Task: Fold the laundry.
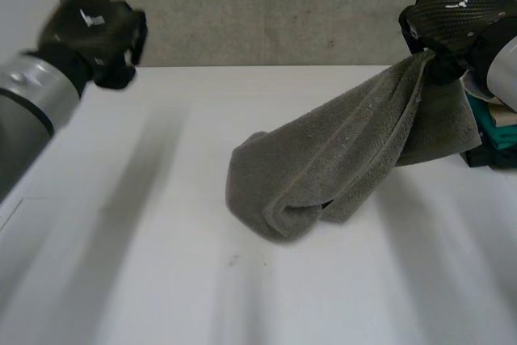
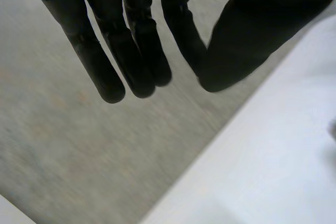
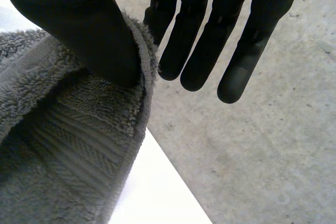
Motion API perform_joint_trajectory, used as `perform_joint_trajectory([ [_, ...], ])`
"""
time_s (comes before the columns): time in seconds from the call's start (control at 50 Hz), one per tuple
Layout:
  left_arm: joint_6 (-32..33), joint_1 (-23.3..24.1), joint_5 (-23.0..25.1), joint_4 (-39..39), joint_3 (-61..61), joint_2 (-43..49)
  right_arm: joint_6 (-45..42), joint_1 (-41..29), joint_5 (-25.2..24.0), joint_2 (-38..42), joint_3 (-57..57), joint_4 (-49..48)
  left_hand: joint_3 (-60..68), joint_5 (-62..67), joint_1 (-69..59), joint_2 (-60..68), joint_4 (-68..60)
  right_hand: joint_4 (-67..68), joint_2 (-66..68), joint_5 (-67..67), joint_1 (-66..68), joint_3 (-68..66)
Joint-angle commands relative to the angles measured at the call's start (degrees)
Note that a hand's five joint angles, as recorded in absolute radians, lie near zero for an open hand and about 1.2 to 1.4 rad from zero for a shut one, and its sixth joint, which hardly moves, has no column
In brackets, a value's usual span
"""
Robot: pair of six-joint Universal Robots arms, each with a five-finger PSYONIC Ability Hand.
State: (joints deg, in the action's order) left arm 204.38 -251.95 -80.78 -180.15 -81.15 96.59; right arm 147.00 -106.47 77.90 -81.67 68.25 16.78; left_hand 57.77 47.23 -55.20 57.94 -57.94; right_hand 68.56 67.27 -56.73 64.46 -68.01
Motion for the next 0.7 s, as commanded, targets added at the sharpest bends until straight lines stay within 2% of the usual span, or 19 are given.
perform_joint_trajectory([
  [0.02, -1.17, 1.63, -0.78, 0.24, -3.22, 10.45, 0.21, -2.25, 0.15, 3.97, -0.05, -1.05, -44.87, -44.33, 42.3, -45.03, 45.04, 11.44, 12.73, -13.27, 15.54, -11.99],
  [0.1, -5.55, 5.58, -0.78, 0.06, -2.7, 16.78, 0.48, -6.11, 0.24, 4.68, 0.3, -1.66, -45.04, -44.5, 42.47, -45.2, 45.21, 11.44, 12.73, -13.27, 15.54, -11.99],
  [0.12, -8.61, 7.07, -0.7, -0.02, -2.35, 18.62, 0.48, -7.25, 0.41, 4.59, 0.56, -1.66, -44.2, -43.66, 41.63, -44.37, 44.37, 11.44, 12.73, -13.27, 15.54, -11.99],
  [0.2, -16.44, 9.28, -0.17, -0.2, -1.47, 23.36, 0.65, -9.01, 1.38, 3.72, 0.74, -1.75, -42.68, -42.15, 40.12, -42.85, 42.85, 11.44, 12.73, -13.27, 15.54, -11.99],
  [0.28, -21.2, 11.38, 0.09, -0.2, 0.46, 27.58, 0.83, -10.6, 1.56, 0.99, 1.18, -1.84, -42.68, -42.14, 40.11, -42.84, 42.85, 11.44, 12.73, -13.27, 15.54, -11.99],
  [0.4, -23.23, 16.31, 0.36, -0.2, 4.16, 33.92, 0.92, -10.87, 1.64, -1.04, 2.58, -2.81, -42.68, -42.14, 40.11, -42.84, 42.85, 11.44, 12.73, -13.27, 15.54, -11.99],
  [0.48, -24.46, 17.9, 1.59, -0.81, 6.44, 35.33, 0.74, -10.95, 1.65, -1.21, 3.99, -3.16, -42.18, -41.64, 39.61, -42.34, 42.35, 11.44, 12.73, -13.27, 15.54, -11.99],
  [0.52, -25.86, 18.07, 1.68, -1.69, 7.15, 35.77, 0.74, -10.87, 1.65, -1.21, 4.69, -3.33, -31.3, -30.77, 28.74, -31.47, 31.47, 11.44, 12.73, -13.27, 15.54, -11.99],
  [0.54, -26.48, 18.34, 1.68, -2.13, 7.24, 35.95, 0.83, -10.69, 1.73, -1.21, 4.78, -3.33, -21.92, -21.38, 19.35, -22.08, 22.08, 11.44, 12.73, -13.27, 15.54, -11.99],
  [0.56, -27.01, 18.6, 1.68, -2.66, 7.33, 36.04, 0.74, -10.43, 1.73, -1.21, 5.05, -3.33, -10.66, -10.13, 8.1, -10.83, 10.83, 11.44, 12.73, -13.27, 15.54, -11.99],
  [0.58, -27.88, 19.21, 1.59, -3.97, 7.33, 35.69, 0.74, -10.08, 2.08, -1.21, 5.05, -3.42, 15.43, 15.97, -18.0, 15.26, -15.26, 11.44, 12.73, -13.27, 15.54, -11.99],
  [0.6, -28.24, 19.3, 1.24, -4.5, 7.33, 35.69, 0.74, -9.9, 2.35, -1.21, 5.05, -3.42, 22.16, 22.7, -24.73, 22.0, -21.99, 11.44, 12.73, -13.27, 15.54, -11.99],
  [0.64, -28.59, 19.31, 0.89, -5.38, 6.98, 35.07, 0.66, -9.9, 2.87, -1.47, 5.05, -3.42, 22.23, 22.77, -24.8, 22.06, -22.06, 11.44, 12.73, -13.27, 15.54, -11.99],
  [0.7, -28.42, 18.69, -0.51, -5.04, 6.01, 28.68, 0.13, -9.9, 3.84, -3.14, 4.96, -3.16, 22.23, 22.77, -24.8, 22.06, -22.06, 11.44, 12.73, -13.27, 15.54, -11.99],
])
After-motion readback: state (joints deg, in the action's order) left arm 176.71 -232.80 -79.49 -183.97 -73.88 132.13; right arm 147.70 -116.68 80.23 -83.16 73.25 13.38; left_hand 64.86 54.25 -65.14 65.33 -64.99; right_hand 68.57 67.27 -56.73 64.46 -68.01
